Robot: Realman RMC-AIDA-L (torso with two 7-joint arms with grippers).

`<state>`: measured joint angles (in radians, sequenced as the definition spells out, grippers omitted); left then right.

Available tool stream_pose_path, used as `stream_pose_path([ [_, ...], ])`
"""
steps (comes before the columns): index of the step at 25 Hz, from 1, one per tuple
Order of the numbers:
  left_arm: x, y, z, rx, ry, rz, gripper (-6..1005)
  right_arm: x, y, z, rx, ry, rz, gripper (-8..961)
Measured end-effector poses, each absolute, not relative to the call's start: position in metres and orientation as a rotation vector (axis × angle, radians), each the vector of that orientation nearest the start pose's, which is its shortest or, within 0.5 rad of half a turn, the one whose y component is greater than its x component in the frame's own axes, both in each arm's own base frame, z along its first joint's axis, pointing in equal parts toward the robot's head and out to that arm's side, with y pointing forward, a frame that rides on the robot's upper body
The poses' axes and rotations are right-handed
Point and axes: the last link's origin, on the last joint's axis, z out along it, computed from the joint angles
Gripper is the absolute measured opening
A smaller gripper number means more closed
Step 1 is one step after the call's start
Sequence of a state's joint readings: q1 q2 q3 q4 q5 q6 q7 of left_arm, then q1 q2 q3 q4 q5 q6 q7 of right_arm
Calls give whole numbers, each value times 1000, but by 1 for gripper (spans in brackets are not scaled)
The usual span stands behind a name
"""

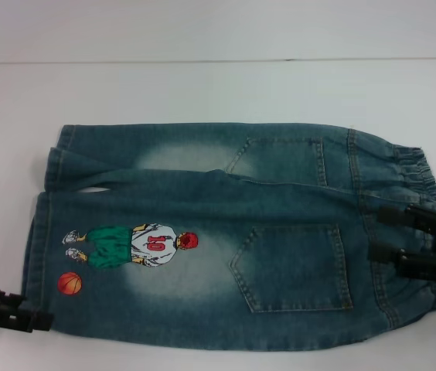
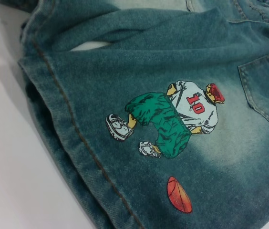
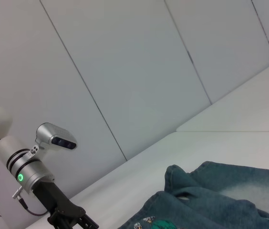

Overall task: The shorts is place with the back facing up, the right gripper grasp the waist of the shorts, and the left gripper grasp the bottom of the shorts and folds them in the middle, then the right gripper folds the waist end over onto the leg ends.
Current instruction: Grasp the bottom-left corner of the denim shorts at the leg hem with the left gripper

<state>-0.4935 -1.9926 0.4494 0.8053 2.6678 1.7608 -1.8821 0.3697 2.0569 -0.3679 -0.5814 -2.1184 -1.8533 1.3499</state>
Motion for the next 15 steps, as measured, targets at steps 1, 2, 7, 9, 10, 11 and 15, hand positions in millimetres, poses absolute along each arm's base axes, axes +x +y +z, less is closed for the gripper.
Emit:
stream_pose_path([
  [1,-348,275,58,-2611,-1499,-23,827,312,252,26,-2605,885,986,891],
  [2,-348,275,58,-2610,-1498,-23,826,312,252,26,-2604,885,986,889],
  [7,-349,276,59,-2601,-1494,-23,820,312,252,26,-2602,883,986,884],
  [9,-350,277,59,-2591,-1497,-21,818,311,252,26,-2603,882,986,882],
  [10,-350,277,59,-2586,-1498,-20,817,311,252,26,-2603,882,986,881],
  [11,-351,278,59,-2579,-1499,-19,816,311,252,26,-2603,882,986,879],
  [15,-352,279,60,-2565,-1507,-20,759,311,253,26,-2603,881,986,875],
])
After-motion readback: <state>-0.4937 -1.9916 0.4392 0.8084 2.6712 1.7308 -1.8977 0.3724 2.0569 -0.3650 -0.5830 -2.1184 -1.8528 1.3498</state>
